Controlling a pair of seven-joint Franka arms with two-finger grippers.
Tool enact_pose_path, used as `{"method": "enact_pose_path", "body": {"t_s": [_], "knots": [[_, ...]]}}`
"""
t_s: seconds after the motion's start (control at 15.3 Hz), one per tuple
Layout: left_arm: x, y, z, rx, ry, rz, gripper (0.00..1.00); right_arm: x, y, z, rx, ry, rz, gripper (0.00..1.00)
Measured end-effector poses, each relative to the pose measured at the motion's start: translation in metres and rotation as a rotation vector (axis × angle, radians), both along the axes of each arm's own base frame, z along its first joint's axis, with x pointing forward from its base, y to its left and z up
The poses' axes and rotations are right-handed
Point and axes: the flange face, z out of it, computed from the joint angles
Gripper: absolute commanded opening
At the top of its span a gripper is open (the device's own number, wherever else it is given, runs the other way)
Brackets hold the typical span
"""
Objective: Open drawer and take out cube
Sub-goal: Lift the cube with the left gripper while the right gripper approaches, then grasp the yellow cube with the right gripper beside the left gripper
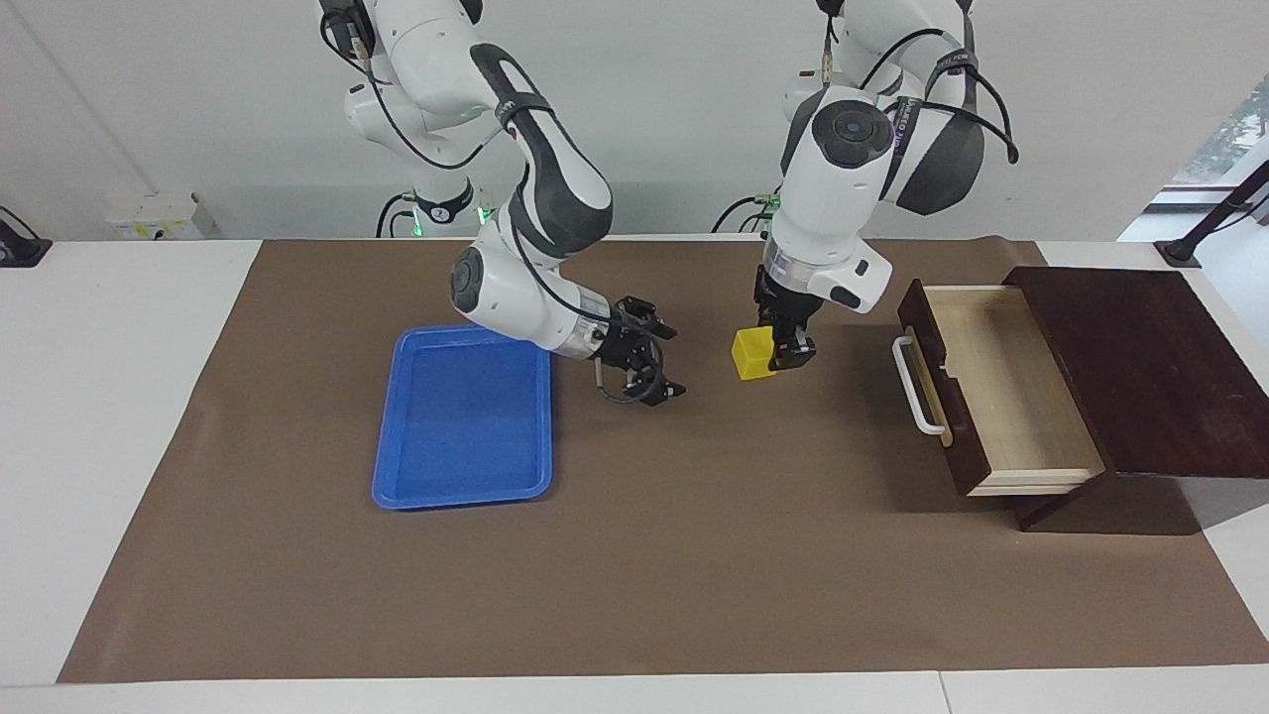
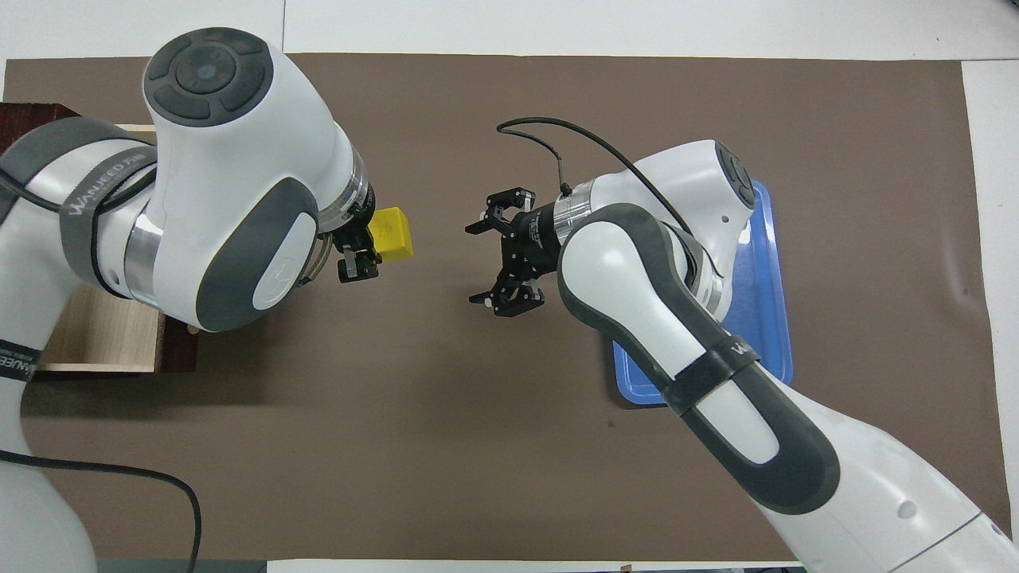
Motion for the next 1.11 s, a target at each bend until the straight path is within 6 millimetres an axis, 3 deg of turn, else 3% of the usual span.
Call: {"method": "enact_pose_path", "body": {"t_s": [0.33, 0.65, 1.11], "knots": [[-0.007, -0.013, -0.002, -0.002, -0.002, -0.013, 0.0, -0.006, 0.033, 0.016, -0.021, -0.029, 0.084, 1.0], [-0.009, -0.016, -0.004, 0.001, 0.003, -0.012, 0.0, 0.003, 0.035, 0.036, -0.026, -0.028, 0.129, 1.0], [-0.009, -0.014, -0.007, 0.005, 0.008, -0.009, 0.0, 0.006, 0.038, 0.036, -0.029, -0.02, 0.122, 1.0]]}}
